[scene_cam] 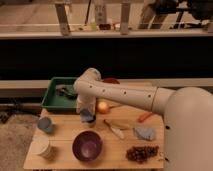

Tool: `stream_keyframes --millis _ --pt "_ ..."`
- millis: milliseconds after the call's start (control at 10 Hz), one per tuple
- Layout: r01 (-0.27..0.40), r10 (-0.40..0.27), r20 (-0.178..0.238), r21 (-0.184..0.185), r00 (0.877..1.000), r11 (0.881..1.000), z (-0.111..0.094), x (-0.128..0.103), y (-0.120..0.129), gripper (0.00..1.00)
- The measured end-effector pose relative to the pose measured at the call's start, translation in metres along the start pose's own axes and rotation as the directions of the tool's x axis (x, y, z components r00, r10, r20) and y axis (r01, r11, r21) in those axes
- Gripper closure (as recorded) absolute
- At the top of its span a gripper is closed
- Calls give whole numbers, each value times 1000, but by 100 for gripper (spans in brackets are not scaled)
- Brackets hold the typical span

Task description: Place sponge in metal cup

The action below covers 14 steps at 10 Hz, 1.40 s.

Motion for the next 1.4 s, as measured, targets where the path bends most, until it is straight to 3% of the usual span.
stream_keyframes --millis 400,1000,1400 --pt "-46 46 15 6 999 999 1 4 18 100" --pt "-76 76 80 -11 994 997 2 4 20 100" --pt "-85 85 85 -11 993 996 -3 4 19 100"
